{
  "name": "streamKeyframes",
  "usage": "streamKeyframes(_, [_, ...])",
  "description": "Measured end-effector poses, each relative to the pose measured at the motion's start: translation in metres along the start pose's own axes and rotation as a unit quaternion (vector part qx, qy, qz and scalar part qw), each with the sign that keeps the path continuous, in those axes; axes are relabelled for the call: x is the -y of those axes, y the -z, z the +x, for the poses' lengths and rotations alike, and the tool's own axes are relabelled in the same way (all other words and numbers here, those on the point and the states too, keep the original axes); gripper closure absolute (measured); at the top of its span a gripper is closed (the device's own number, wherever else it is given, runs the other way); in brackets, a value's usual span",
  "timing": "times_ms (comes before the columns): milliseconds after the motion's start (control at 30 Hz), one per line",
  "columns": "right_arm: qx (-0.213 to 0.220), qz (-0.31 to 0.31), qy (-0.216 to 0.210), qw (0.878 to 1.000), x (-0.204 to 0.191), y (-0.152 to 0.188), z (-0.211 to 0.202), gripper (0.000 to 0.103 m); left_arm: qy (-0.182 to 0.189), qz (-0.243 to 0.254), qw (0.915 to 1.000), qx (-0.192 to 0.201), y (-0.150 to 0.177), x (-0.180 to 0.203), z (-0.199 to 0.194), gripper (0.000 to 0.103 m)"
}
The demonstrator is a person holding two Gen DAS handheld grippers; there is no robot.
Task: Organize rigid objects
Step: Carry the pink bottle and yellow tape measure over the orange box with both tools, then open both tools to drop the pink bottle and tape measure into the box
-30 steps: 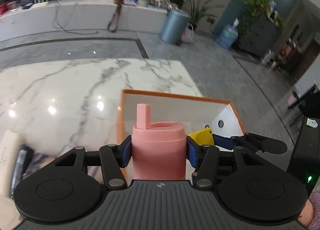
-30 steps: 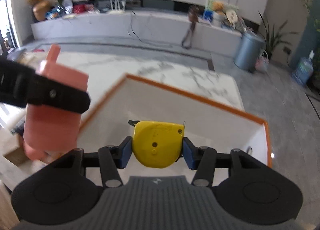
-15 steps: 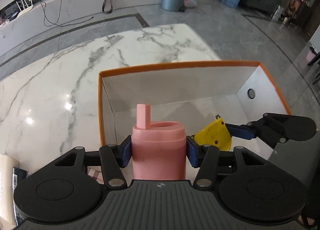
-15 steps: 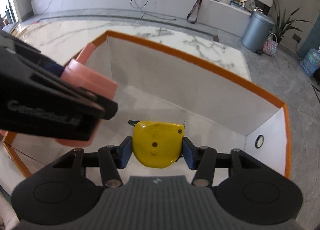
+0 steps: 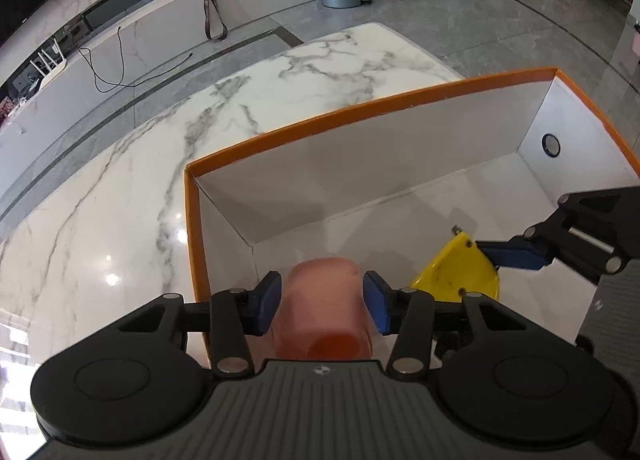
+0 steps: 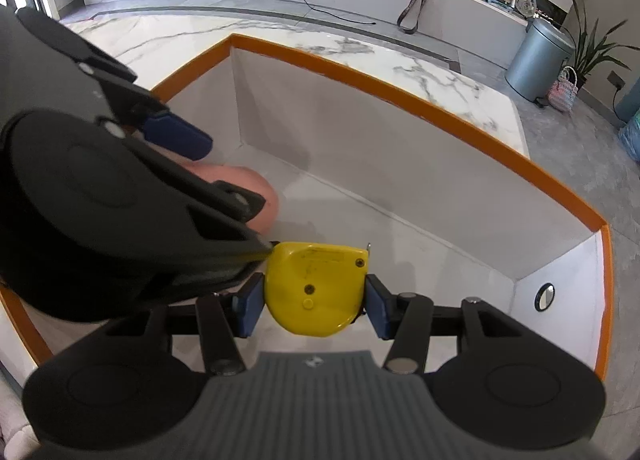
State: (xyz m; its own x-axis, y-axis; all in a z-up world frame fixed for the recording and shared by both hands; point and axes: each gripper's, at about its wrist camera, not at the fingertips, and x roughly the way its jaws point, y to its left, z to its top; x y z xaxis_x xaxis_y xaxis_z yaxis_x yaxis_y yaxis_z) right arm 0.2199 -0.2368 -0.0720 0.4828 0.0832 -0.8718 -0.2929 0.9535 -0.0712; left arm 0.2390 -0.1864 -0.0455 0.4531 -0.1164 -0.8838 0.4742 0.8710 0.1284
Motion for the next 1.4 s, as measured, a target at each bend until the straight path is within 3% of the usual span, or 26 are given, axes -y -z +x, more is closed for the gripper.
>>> streamKeyframes(200, [-0.006, -0.005, 0.000, 1.000, -0.006, 0.002, -0.002, 0.050, 0.022, -0.022, 0.9986, 0.044, 0.004, -0.012, -0.020, 0.030])
streamKeyframes(367, [-0.009, -0.004, 0.001, 1.000, -0.009, -0.002, -0.005, 0.050, 0.028, -0.041, 0.9957, 0.078, 0.012, -0.028, -0.046, 0.027])
streamKeyframes(533, [-0.018, -0.015, 0.001, 1.000, -0.018, -0.003, -0.006, 0.050, 0.026, -0.099, 0.9925, 0.067, 0.019, -0.054, -0.057, 0.025])
streamKeyframes(633, [-0.029, -0.035, 0.014, 0.999, -0.023, -0.003, -0.001, 0.050, 0.047, -0.128, 0.9897, 0.044, 0.026, -0.066, -0.054, 0.026])
streamKeyframes(767, [-0.039, -0.060, 0.022, 0.997, -0.032, -0.005, 0.003, 0.050, 0.090, -0.154, 0.9839, 0.008, 0.037, -0.074, -0.043, 0.037])
streamKeyframes(900, [-0.045, -0.066, 0.016, 0.997, -0.034, -0.008, 0.007, 0.050, 0.115, -0.165, 0.9794, -0.011, 0.046, -0.073, -0.032, 0.060])
streamKeyframes(1033, [-0.039, -0.075, 0.008, 0.996, -0.040, -0.009, 0.006, 0.050, 0.114, -0.160, 0.9804, -0.013, 0.051, -0.072, -0.029, 0.073])
streamKeyframes(1267, [-0.040, -0.085, -0.001, 0.996, -0.040, -0.008, 0.004, 0.050, 0.125, -0.170, 0.9773, -0.015, 0.059, -0.076, -0.032, 0.079])
streamKeyframes(1400, [-0.064, -0.090, -0.008, 0.994, -0.040, -0.006, 0.007, 0.050, 0.134, -0.173, 0.9755, -0.022, 0.064, -0.074, -0.036, 0.082])
